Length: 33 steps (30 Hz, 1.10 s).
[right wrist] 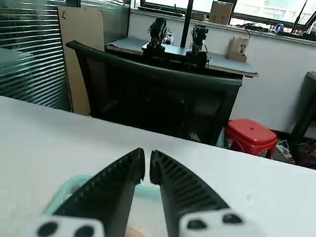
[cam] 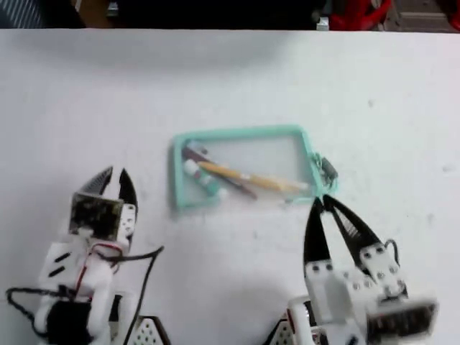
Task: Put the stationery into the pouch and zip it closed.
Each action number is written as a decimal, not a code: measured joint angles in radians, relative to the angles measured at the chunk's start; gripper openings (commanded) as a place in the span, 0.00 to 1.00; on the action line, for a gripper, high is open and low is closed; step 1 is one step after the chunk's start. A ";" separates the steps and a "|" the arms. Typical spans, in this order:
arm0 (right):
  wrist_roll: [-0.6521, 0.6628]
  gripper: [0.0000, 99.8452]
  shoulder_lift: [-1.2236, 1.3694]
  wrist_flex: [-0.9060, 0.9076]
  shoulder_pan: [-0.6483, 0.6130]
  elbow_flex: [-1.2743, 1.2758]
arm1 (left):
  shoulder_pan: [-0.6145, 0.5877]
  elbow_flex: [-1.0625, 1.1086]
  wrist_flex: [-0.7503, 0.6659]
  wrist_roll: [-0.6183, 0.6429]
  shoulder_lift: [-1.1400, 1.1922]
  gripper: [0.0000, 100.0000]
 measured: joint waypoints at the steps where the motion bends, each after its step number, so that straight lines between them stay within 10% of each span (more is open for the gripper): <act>1: 0.000 0.03 0.003 -0.025 0.003 0.052 | 0.000 0.038 -0.031 -0.008 0.000 0.06; 17: -0.002 0.03 0.003 -0.672 0.002 0.927 | -0.078 0.377 -0.184 -0.081 0.015 0.06; 33: 0.000 0.03 0.009 -0.476 0.002 0.939 | -0.103 0.381 0.017 -0.028 0.011 0.06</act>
